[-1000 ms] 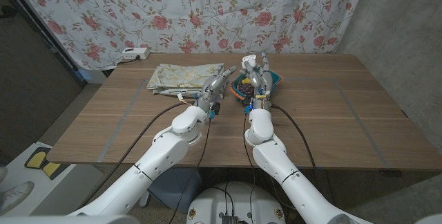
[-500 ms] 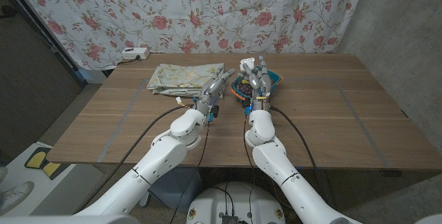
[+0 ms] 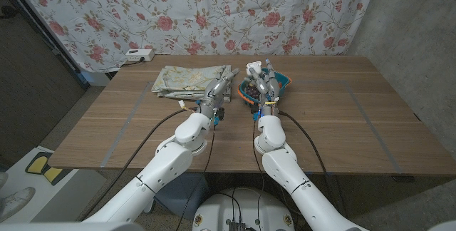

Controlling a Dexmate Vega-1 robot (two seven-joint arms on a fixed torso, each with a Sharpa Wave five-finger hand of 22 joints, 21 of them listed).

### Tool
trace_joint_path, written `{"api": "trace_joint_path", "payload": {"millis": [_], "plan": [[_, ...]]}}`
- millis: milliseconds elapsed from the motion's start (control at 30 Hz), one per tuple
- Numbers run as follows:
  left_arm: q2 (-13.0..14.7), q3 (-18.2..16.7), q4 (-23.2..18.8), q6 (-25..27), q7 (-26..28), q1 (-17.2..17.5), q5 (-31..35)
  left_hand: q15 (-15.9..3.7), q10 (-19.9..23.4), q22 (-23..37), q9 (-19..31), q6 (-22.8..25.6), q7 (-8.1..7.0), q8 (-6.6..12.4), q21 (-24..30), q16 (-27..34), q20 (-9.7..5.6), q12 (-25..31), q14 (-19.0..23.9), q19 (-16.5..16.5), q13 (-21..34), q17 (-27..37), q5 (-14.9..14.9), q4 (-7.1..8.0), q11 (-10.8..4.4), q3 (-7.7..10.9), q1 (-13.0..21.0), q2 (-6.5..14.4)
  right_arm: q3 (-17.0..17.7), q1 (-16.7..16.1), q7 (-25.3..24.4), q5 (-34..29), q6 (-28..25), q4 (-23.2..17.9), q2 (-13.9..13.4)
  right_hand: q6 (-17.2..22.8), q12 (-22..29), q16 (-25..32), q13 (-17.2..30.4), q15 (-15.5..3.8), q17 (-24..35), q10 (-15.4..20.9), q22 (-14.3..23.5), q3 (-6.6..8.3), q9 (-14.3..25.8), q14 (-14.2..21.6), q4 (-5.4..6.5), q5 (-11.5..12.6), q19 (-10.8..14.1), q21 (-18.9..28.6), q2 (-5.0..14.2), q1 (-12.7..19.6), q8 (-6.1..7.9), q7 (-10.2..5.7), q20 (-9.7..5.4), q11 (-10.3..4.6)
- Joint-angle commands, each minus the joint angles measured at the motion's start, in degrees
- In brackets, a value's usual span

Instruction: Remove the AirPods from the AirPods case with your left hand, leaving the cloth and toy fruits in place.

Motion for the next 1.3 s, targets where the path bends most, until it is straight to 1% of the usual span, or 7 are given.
{"api": "trace_joint_path", "payload": {"millis": [33, 400, 867, 1000, 1033, 1233, 1300], "plan": [[0.15, -1.97, -3.43, -4.38, 3.67, 1.32, 13.20, -0.29, 1.13, 0.13, 0.20, 4.65, 0.28, 1.67, 0.59, 0.47, 0.22, -0.11, 1.41, 1.00, 0.16, -0.12, 0.19, -0.26, -0.26, 0.06, -0.10, 0.62, 0.42, -1.15, 0.81, 0.64, -1.91, -2.06, -0.83, 0.09, -0.09, 0.26, 0.02, -9.38, 0.37, 6.11, 0.26, 0.11, 0.30, 1.38, -0.30, 0.28, 0.46, 0.71, -0.14, 0.82, 0.35, 0.41, -6.20, -5.35], [-2.33, -4.50, -3.87, -3.56, 3.29, 3.66, 14.04, -0.45, 2.23, 0.14, 0.30, 8.75, 0.24, 2.68, 0.53, 0.50, 0.15, -0.24, 2.01, 1.36, 0.25, -0.20, 0.21, -0.43, -0.24, 0.11, 0.09, 0.73, 0.62, -1.51, 0.60, 0.60, -3.85, -3.84, -1.48, -0.02, -0.19, 0.21, -0.12, -9.35, 0.52, 6.04, 0.35, -0.09, 0.30, 1.70, -0.31, 0.29, 0.36, 1.25, -0.29, 1.34, 0.26, 0.69, -6.20, -5.21], [-0.37, -7.85, -6.86, -1.44, 2.37, 5.00, 21.81, -0.58, 1.56, 0.15, 0.37, 9.88, 0.17, 2.63, 0.29, 0.28, 0.70, -0.99, 1.86, 1.06, 0.28, -0.24, 0.22, -0.54, -0.07, 0.14, 0.25, 0.77, 0.86, -1.79, 1.31, 1.47, -4.92, -4.89, -1.88, -0.06, -0.17, 0.12, -0.11, -9.33, 0.67, 6.07, 0.44, -0.31, 0.30, 1.96, -0.22, 0.32, 0.15, 1.82, -0.36, 1.74, 0.21, 0.77, -6.16, -5.19], [-0.58, -9.41, -7.01, -1.37, 0.65, 5.34, 20.24, -0.39, 0.60, 0.15, 0.40, 10.11, 0.02, 2.48, 0.09, 0.02, 0.92, -1.67, 1.34, 0.62, 0.26, -0.25, 0.24, -0.53, 0.74, 0.16, 0.28, 0.86, 0.98, -1.87, 1.78, 1.81, -4.98, -5.22, -2.10, -0.15, -0.14, 0.09, -0.09, -9.33, 0.70, 6.11, 0.46, -0.36, 0.30, 2.01, -0.19, 0.33, 0.11, 1.94, -0.36, 1.82, 0.17, 0.84, -6.16, -5.27], [-1.00, -9.51, -7.44, -0.92, 3.05, 5.69, 23.15, -0.31, 0.50, 0.15, 0.40, 10.29, 0.02, 2.50, 0.05, -0.02, 1.00, -1.78, 1.25, 0.52, 0.23, -0.26, 0.24, -0.53, 0.85, 0.15, 0.28, 0.87, 0.98, -1.92, 1.68, 1.63, -4.84, -5.32, -2.13, -0.21, -0.14, 0.09, -0.08, -9.33, 0.71, 6.08, 0.46, -0.37, 0.30, 2.02, -0.19, 0.33, 0.09, 1.97, -0.36, 1.83, 0.14, 0.89, -6.16, -5.29], [1.01, -11.39, -10.04, 2.34, 1.81, 5.57, 26.72, -0.21, 0.62, 0.15, 0.42, 10.48, -0.04, 2.35, -0.06, -0.24, 1.17, -2.13, 0.84, 0.23, -0.01, -0.29, 0.25, -0.57, 0.41, 0.16, 0.34, 0.85, 0.91, -2.20, 1.70, 1.36, -5.06, -6.06, -2.54, -0.29, -0.15, 0.03, 0.00, -9.33, 0.76, 5.93, 0.49, -0.46, 0.30, 2.09, -0.15, 0.35, -0.03, 2.19, -0.39, 1.97, 0.11, 0.96, -6.15, -5.32], [0.24, -11.80, -9.86, 1.45, 2.24, 5.61, 27.31, -0.17, 0.69, 0.15, 0.42, 10.41, -0.12, 2.27, -0.07, -0.27, 1.22, -2.18, 0.79, 0.18, -0.06, -0.29, 0.25, -0.57, 0.20, 0.15, 0.34, 0.84, 0.85, -2.29, 1.74, 1.28, -5.11, -6.30, -2.70, -0.29, -0.15, 0.02, 0.06, -9.33, 0.78, 5.85, 0.50, -0.49, 0.30, 2.11, -0.14, 0.36, -0.07, 2.25, -0.39, 2.00, 0.11, 0.94, -6.15, -5.26]]}}
